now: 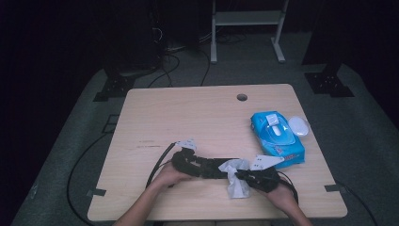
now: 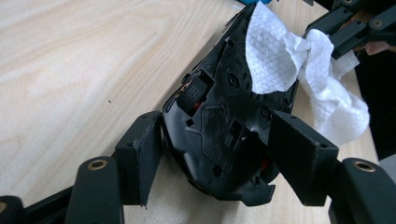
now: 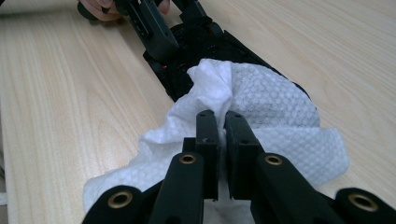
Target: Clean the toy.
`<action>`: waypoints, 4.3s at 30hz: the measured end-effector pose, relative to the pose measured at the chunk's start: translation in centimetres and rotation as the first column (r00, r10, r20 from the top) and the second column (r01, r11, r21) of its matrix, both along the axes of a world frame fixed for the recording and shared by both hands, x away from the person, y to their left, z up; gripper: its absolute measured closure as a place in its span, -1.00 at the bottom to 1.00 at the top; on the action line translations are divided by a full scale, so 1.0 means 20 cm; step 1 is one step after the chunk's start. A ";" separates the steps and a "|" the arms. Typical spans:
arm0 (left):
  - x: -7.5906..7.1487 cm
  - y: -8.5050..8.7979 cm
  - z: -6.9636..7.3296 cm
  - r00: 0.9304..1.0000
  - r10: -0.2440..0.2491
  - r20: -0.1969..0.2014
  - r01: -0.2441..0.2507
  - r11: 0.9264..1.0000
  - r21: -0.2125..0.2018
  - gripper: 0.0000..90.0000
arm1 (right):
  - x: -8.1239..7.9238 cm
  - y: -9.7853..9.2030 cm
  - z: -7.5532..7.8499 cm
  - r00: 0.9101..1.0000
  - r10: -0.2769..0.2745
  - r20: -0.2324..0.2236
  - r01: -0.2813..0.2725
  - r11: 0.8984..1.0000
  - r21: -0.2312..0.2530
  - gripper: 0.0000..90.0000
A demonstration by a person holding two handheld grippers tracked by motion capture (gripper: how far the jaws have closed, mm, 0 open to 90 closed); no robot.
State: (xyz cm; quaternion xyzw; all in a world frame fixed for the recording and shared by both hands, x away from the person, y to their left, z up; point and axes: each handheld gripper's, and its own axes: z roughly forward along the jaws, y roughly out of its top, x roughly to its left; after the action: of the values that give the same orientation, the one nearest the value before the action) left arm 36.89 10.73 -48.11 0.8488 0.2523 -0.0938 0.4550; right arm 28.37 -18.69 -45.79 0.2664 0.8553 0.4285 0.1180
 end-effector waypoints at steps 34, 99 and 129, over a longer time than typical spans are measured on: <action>-0.16 -0.08 0.07 0.930 -0.113 0.350 0.092 0.993 0.077 0.57 | -0.09 0.03 0.21 0.994 -0.017 0.104 0.007 0.995 0.097 0.89; -0.15 -0.02 0.07 0.918 -0.129 0.375 0.097 0.990 0.105 0.57 | 0.11 0.19 0.16 0.991 -0.127 0.034 0.126 0.992 0.023 0.87; -0.15 -0.01 0.08 0.913 -0.123 0.388 0.082 0.989 0.121 0.57 | 0.12 0.23 0.16 0.990 -0.130 0.057 0.128 0.991 0.030 0.86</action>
State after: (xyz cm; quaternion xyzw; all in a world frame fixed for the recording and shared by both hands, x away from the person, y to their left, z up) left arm 33.81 10.44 -46.50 0.8844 0.1149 0.0684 0.4471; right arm 30.80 -14.01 -42.55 0.3101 0.8268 0.4386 0.1671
